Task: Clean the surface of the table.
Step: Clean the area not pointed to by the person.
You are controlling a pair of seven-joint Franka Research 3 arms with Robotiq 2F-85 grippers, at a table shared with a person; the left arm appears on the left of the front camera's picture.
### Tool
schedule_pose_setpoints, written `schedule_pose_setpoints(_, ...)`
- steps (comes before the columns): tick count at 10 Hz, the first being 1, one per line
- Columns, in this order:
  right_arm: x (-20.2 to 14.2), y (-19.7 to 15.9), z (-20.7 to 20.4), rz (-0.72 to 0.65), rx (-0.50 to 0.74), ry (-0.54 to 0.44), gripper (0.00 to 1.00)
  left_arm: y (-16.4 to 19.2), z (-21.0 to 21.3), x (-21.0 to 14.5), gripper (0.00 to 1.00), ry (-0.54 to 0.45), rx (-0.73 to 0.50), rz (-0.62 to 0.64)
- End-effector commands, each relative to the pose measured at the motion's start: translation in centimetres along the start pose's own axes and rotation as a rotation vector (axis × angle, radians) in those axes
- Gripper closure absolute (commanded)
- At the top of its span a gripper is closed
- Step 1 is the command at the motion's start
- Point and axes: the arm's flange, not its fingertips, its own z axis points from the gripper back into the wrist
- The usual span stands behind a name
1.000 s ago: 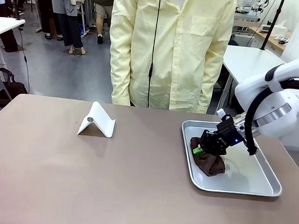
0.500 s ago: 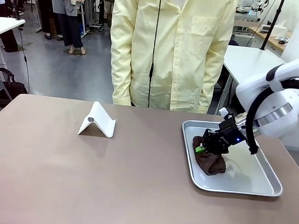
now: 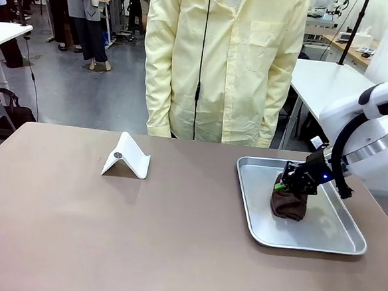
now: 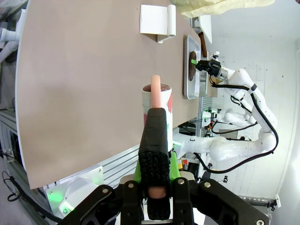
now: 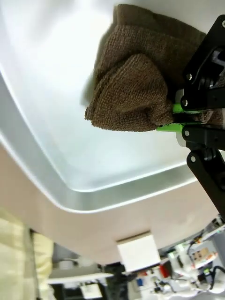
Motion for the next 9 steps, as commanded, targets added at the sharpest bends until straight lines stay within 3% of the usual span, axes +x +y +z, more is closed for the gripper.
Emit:
schedule_pose_setpoints(1,0.1,-2.6,0.6,-0.078,-0.065,-0.066,0.92,-0.4,0.2,-0.3,0.78,0.005,0.012,0.012)
schedule_pose_setpoints(3,0.4,-3.5,2.9,-0.105,0.058,-0.068,0.92,-0.4,0.2,-0.3,0.78,0.005,0.012,0.012)
schedule_pose_setpoints(5,-0.5,-3.5,6.6,-0.088,0.397,-0.006,0.92,-0.4,0.2,-0.3,0.78,0.005,0.012,0.012)
schedule_pose_setpoints(7,-1.7,-3.2,8.7,-0.050,0.634,0.112,0.92,-0.4,0.2,-0.3,0.78,0.005,0.012,0.012)
schedule_pose_setpoints(9,-2.6,-3.2,10.6,0.000,0.838,0.317,0.92,-0.4,0.2,-0.3,0.78,0.005,0.012,0.012)
